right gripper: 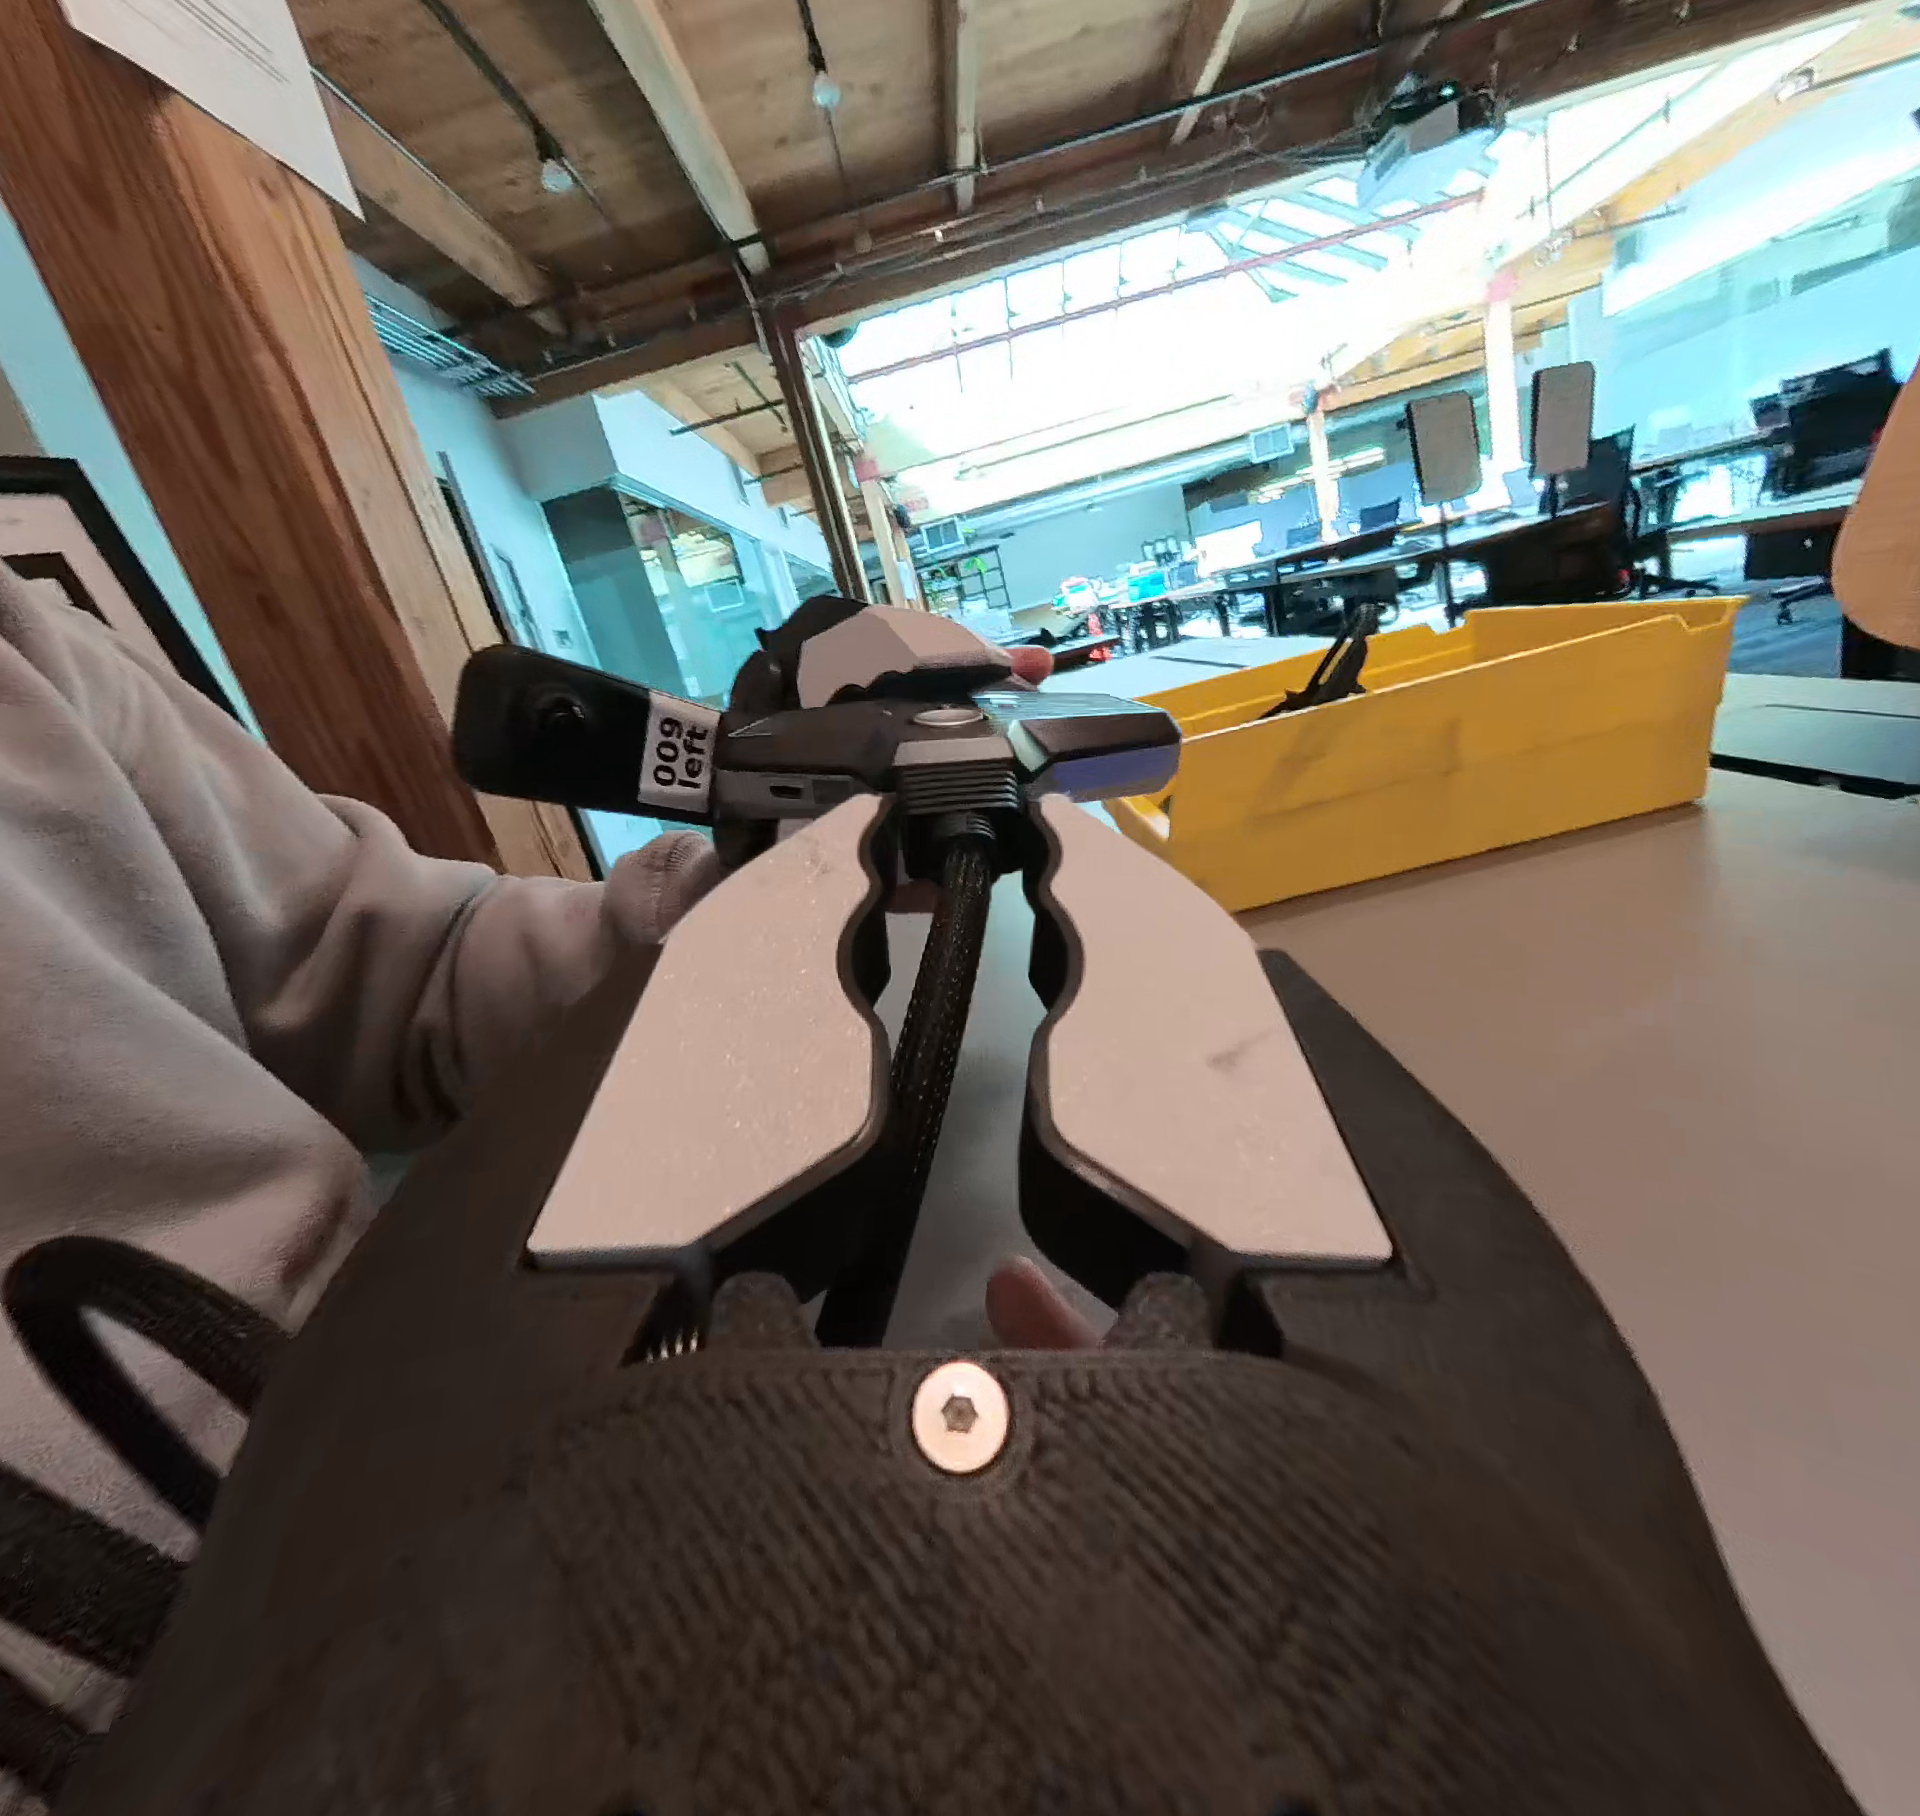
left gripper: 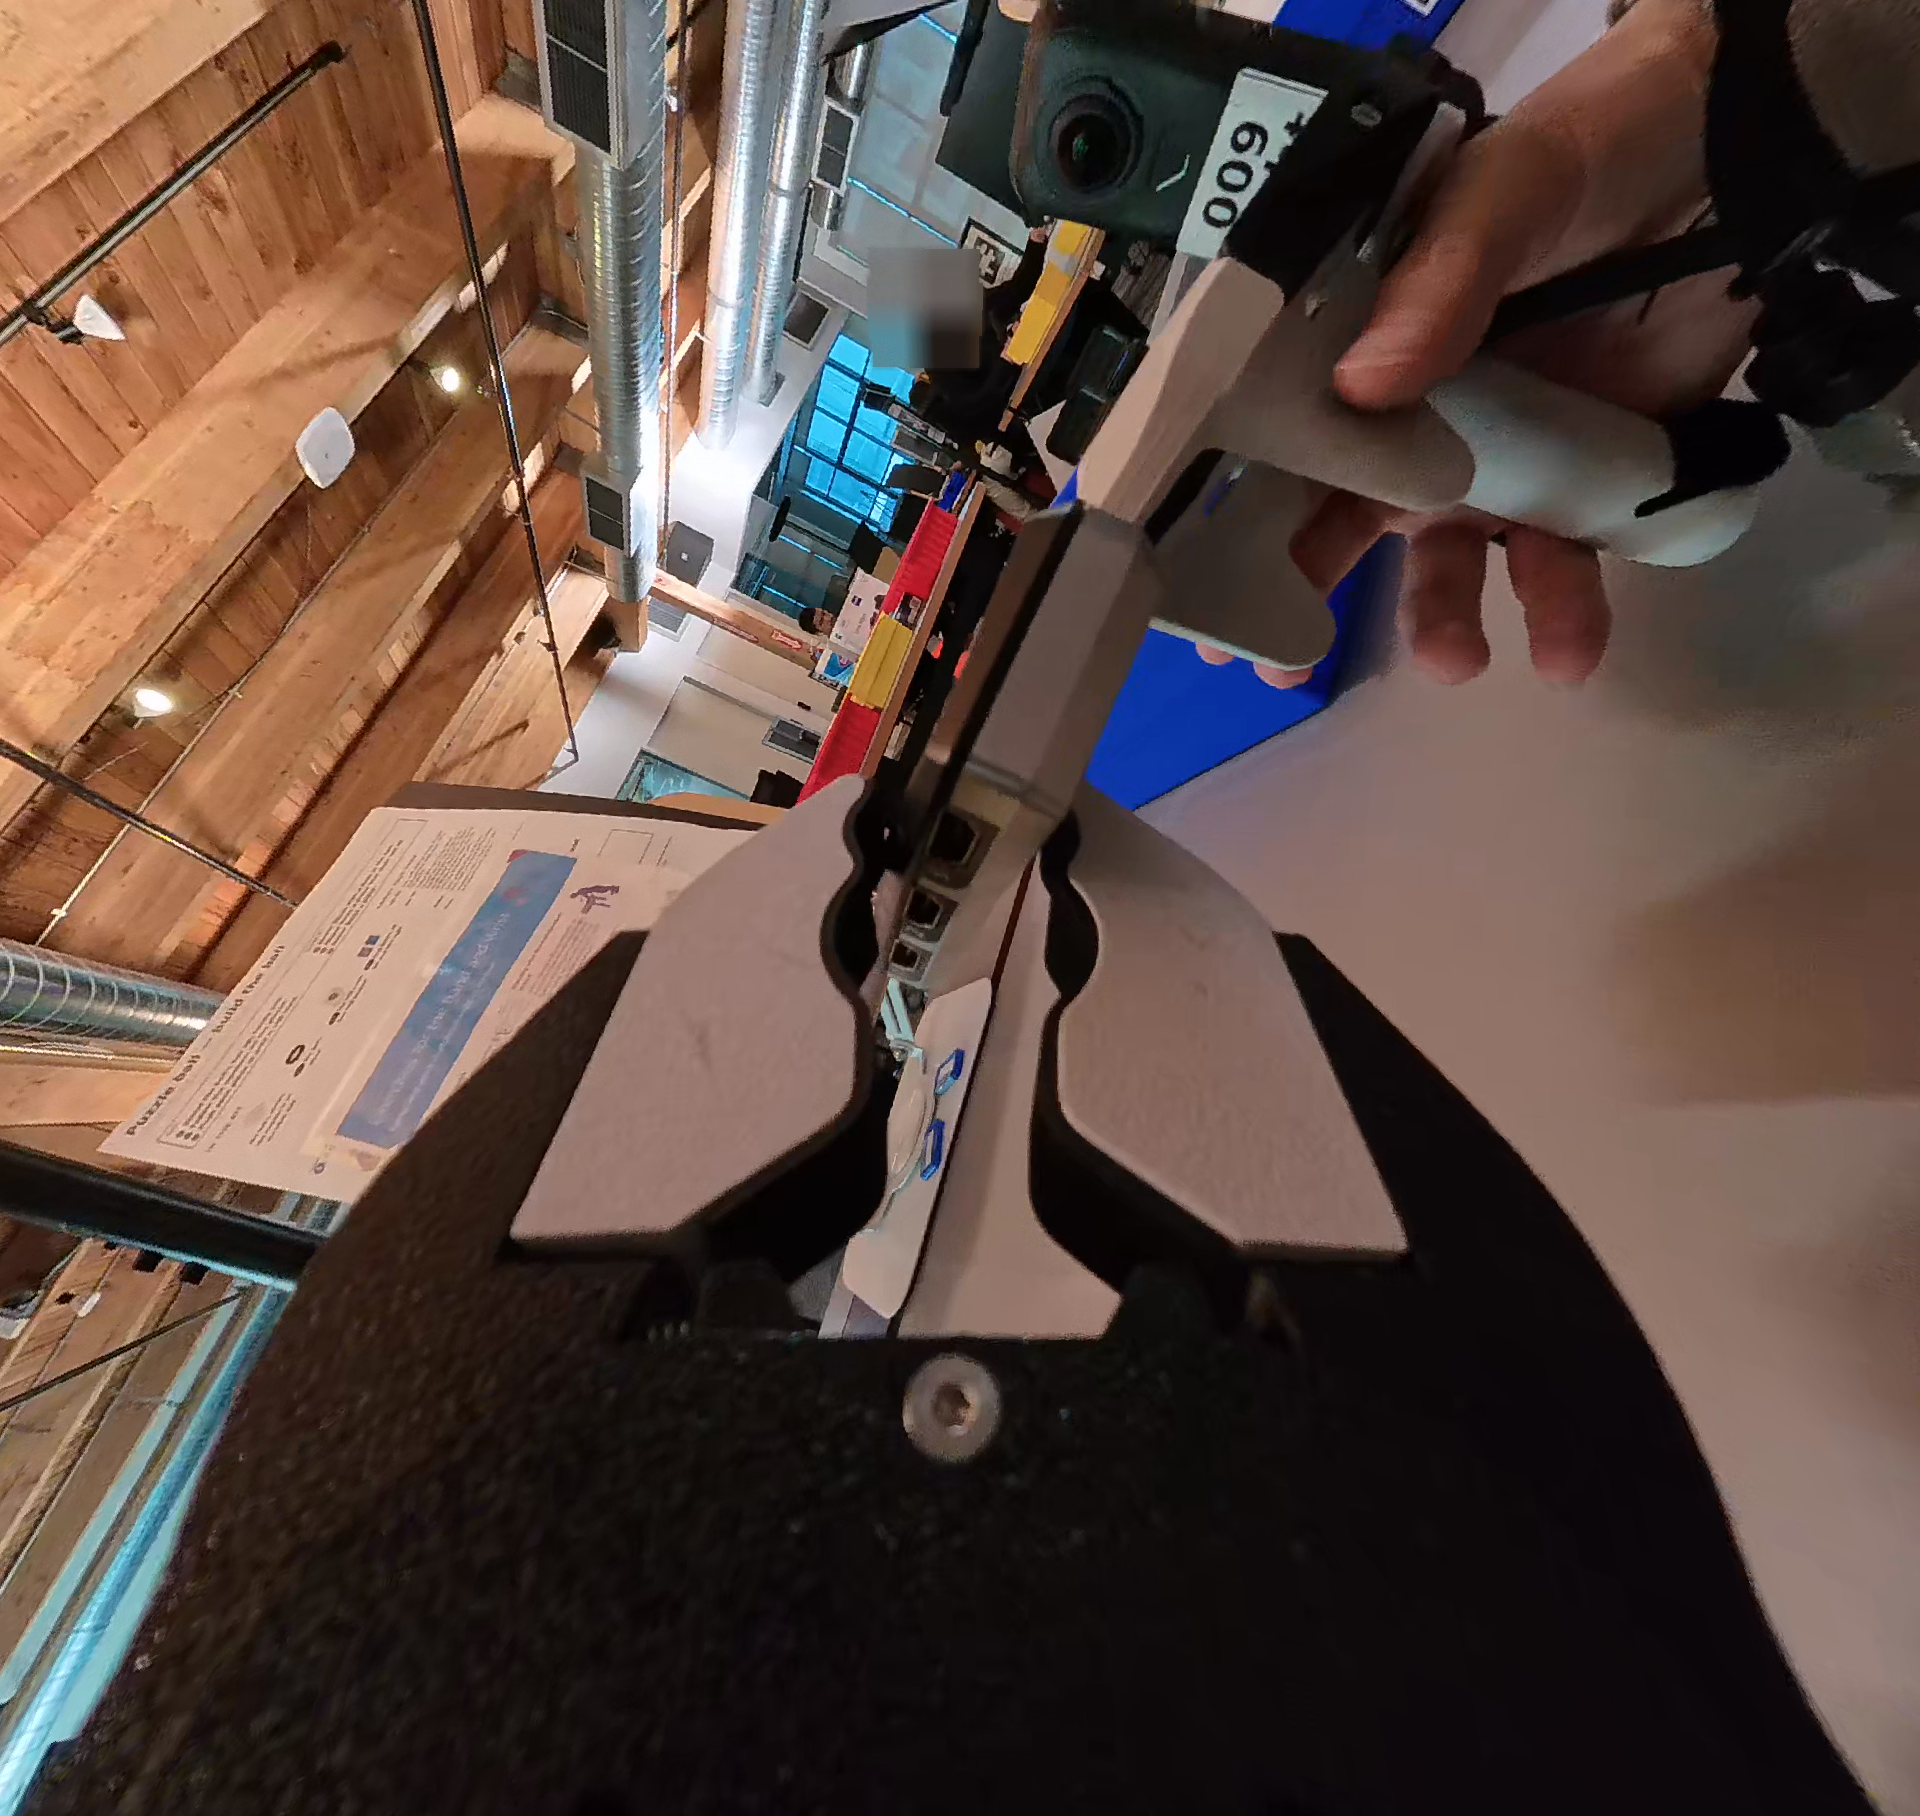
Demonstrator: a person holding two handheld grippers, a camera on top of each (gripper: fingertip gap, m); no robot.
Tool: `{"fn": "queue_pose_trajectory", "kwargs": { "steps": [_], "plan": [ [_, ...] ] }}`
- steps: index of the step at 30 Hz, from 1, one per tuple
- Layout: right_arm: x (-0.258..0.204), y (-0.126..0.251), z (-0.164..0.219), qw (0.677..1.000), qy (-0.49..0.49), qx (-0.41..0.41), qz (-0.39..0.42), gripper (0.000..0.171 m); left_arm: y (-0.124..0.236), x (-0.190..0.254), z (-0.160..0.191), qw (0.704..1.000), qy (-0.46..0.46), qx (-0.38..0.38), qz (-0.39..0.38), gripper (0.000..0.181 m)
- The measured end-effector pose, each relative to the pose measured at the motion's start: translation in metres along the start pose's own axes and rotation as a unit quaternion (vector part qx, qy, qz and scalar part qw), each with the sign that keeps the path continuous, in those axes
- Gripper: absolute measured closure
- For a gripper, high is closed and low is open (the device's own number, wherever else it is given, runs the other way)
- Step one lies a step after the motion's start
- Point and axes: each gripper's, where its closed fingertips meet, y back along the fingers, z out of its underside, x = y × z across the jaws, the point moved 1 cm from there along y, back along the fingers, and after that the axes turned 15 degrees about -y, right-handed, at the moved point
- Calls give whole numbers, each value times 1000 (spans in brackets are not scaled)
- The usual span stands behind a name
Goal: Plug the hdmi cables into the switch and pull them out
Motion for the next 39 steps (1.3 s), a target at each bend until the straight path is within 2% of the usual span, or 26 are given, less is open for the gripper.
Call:
{"fn": "queue_pose_trajectory", "kwargs": {
  "steps": [9, 15, 18, 19, 20, 22, 23, 25, 27, 30, 33, 37, 39],
  "plan": [
    [6, 2, 2, 1000, -10, -13, 19, 149, -5, 4, 4, 1000, 6, -5, 5, 153],
    [4, 2, 1, 998, 39, -24, 34, 149, -4, 4, 4, 996, 88, -2, 5, 146],
    [1, 10, -13, 998, 52, 14, 26, 149, 10, -15, 1, 984, 178, 22, -18, 137],
    [2, 15, -18, 998, 51, 25, 23, 149, 18, -26, 9, 976, 215, 18, -35, 140],
    [6, 21, -23, 997, 56, 38, 34, 149, 28, -39, 24, 965, 255, -1, -56, 144],
    [13, 30, -29, 995, 64, 59, 52, 149, 54, -64, 77, 933, 327, -88, -118, 149],
    [15, 33, -31, 994, 65, 68, 55, 149, 70, -73, 112, 907, 363, -155, -148, 150],
    [18, 35, -32, 994, 54, 80, 54, 149, 99, -73, 179, 833, 448, -284, -160, 143],
    [22, 33, -29, 995, 48, 73, 55, 149, 106, -60, 216, 771, 535, -327, -108, 143],
    [22, 30, -24, 995, 50, 62, 53, 149, 94, -48, 244, 718, 611, -328, -63, 147],
    [22, 31, -22, 996, 52, 56, 54, 149, 88, -21, 271, 675, 613, -410, -16, 134],
    [22, 36, -22, 995, 58, 53, 61, 149, 77, -5, 284, 646, 625, -438, -14, 148],
    [24, 39, -23, 995, 59, 55, 67, 149, 78, -6, 283, 643, 619, -450, -23, 153]
  ]
}}
